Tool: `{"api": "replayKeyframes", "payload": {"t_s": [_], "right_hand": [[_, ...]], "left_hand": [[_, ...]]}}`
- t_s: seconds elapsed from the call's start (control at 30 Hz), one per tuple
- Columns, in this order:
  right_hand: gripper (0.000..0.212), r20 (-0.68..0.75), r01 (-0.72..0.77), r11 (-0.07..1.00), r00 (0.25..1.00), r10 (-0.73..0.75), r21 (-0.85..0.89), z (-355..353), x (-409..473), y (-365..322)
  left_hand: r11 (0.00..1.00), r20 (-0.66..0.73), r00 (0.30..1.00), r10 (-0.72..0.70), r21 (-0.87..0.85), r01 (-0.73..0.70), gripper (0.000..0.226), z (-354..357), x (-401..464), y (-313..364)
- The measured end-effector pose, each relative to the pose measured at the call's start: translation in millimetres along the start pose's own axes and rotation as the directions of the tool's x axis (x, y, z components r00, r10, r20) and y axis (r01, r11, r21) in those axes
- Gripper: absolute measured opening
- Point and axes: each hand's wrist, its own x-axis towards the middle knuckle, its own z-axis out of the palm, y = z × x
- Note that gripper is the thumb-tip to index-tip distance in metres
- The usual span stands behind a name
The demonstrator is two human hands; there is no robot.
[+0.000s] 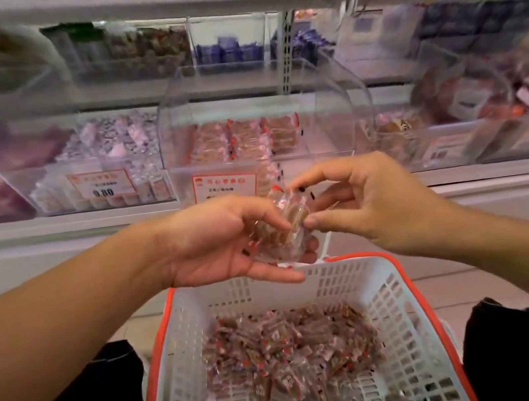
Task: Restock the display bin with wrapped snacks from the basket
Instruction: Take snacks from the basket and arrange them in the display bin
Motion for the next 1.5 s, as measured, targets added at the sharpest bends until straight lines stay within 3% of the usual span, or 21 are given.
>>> {"api": "replayKeyframes", "payload": {"t_s": [0.13,0.2,0.27,0.4,0.57,0.67,0.73,0.8,0.83,0.9,0.93,1.0,1.1,1.17,1.27,1.4,1.5], "right_hand": [[0.061,-0.071,0.027,0.988,0.997,-0.038,-0.150,-5,2,9],[0.070,-0.036,-0.020,0.980,0.999,0.013,-0.200,-11,3,12],[0.071,-0.002,-0.031,0.978,1.000,0.031,-0.205,-11,3,13],[0.062,0.014,0.011,0.977,1.000,-0.008,-0.211,-11,3,12],[0.038,0.118,0.093,0.958,0.991,-0.063,-0.272,-19,4,2],[0.031,0.107,0.118,0.932,0.991,-0.086,-0.343,-24,5,-6],[0.028,0.070,0.109,0.911,0.994,-0.089,-0.398,-34,12,-13],[0.029,0.000,0.078,0.890,0.996,-0.087,-0.450,-48,30,-22],[0.029,-0.037,0.060,0.869,0.995,-0.089,-0.491,-55,43,-26],[0.030,-0.045,0.021,0.778,0.997,-0.063,-0.628,-68,78,-31],[0.030,-0.013,0.003,0.693,1.000,-0.019,-0.721,-72,97,-29],[0.025,0.022,-0.027,0.473,0.995,0.098,-0.881,-72,136,-21],[0.024,-0.014,-0.057,0.166,0.968,0.250,-0.984,-57,185,4],[0.025,-0.023,-0.092,0.152,0.913,0.406,-0.984,-49,209,20],[0.028,0.024,-0.140,0.243,0.823,0.568,-0.960,-46,232,37],[0.036,0.026,-0.144,0.255,0.827,0.562,-0.956,-42,240,49],[0.034,0.006,-0.111,0.194,0.853,0.521,-0.975,-41,236,51]], "left_hand": [[0.991,-0.026,0.997,0.067,0.117,-0.063,0.037,3,17,7],[0.984,-0.017,0.995,0.101,0.152,-0.097,0.033,3,22,10],[0.969,-0.032,0.990,0.136,0.213,-0.126,0.044,3,26,11],[0.851,-0.080,0.980,0.185,0.512,-0.119,0.074,3,28,12],[0.736,-0.055,0.977,0.205,0.667,-0.117,0.079,10,27,18],[0.639,-0.041,0.968,0.249,0.758,-0.132,0.069,8,16,34],[0.634,-0.060,0.944,0.323,0.754,-0.169,0.065,0,7,50],[0.607,-0.125,0.866,0.484,0.761,-0.229,0.057,-14,1,63],[0.510,-0.157,0.777,0.609,0.829,-0.232,0.049,-22,0,68],[0.209,-0.132,0.578,0.805,0.976,-0.068,0.033,-39,2,72],[0.087,-0.098,0.546,0.832,0.995,0.046,0.029,-44,4,72],[-0.055,-0.076,0.596,0.800,0.979,0.198,0.023,-55,11,69],[-0.138,-0.110,0.642,0.759,0.936,0.324,0.017,-60,14,67],[-0.173,-0.102,0.642,0.760,0.920,0.351,0.020,-63,14,66],[-0.229,-0.055,0.638,0.768,0.907,0.354,0.027,-67,15,61],[-0.273,-0.002,0.631,0.776,0.901,0.338,0.032,-70,15,61],[-0.307,0.038,0.624,0.781,0.892,0.331,0.035,-72,14,61]]}}
